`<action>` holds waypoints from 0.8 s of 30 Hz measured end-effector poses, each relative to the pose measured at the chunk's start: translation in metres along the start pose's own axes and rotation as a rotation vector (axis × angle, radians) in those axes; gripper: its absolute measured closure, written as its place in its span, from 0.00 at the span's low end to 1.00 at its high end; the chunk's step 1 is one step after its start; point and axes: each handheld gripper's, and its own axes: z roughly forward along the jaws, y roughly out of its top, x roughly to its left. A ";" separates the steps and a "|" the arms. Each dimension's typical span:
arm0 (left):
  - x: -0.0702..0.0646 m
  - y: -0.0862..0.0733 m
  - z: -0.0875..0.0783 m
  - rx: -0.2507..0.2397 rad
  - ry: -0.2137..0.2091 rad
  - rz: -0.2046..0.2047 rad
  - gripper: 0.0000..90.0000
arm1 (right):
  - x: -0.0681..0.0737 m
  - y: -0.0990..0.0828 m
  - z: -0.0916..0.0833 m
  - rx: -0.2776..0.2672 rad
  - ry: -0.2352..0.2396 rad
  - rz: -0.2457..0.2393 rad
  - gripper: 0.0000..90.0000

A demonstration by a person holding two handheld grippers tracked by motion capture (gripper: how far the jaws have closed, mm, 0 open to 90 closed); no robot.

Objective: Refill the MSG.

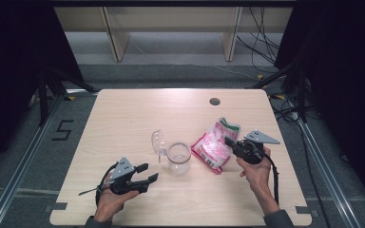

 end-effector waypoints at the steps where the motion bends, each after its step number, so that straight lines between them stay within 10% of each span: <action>1: -0.001 0.000 0.000 0.011 0.007 0.003 0.46 | 0.002 0.001 -0.001 -0.001 0.001 0.011 1.00; 24: -0.030 -0.001 0.022 0.039 -0.051 0.048 0.48 | 0.026 0.035 -0.020 -0.021 0.079 -0.033 1.00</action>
